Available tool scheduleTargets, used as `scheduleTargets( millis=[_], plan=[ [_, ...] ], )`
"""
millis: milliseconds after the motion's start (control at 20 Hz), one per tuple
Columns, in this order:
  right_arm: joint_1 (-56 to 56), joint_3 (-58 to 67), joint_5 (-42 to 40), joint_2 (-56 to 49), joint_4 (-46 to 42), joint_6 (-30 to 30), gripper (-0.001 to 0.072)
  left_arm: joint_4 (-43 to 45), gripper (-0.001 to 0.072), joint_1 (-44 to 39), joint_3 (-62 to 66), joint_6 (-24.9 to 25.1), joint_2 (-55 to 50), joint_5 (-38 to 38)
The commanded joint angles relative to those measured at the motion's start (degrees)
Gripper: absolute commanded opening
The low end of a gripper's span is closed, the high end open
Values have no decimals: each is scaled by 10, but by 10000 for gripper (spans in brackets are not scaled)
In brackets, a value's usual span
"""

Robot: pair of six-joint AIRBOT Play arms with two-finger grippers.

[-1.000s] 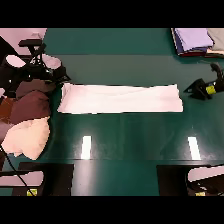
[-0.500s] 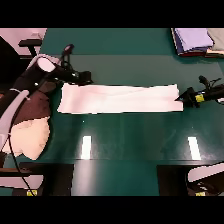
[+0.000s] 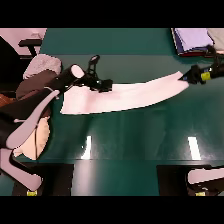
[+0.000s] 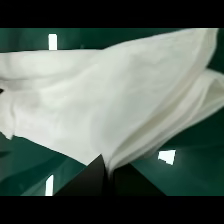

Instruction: Fold the shirts.

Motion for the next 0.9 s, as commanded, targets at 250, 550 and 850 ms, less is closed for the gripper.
scheduleTargets(
  millis=[250, 550, 850],
  plan=[
    [147, 148, 2, 50, 63, 23, 12, 6, 22, -65, 147, -26, -129, -55],
    [242, 171, -45, 50, 63, 23, 12, 31, 22, -68, 147, -26, -129, -80],
    [316, 171, -105, 47, 63, 21, 12, 106, 22, -8, 169, -22, -70, -139]
  ],
)
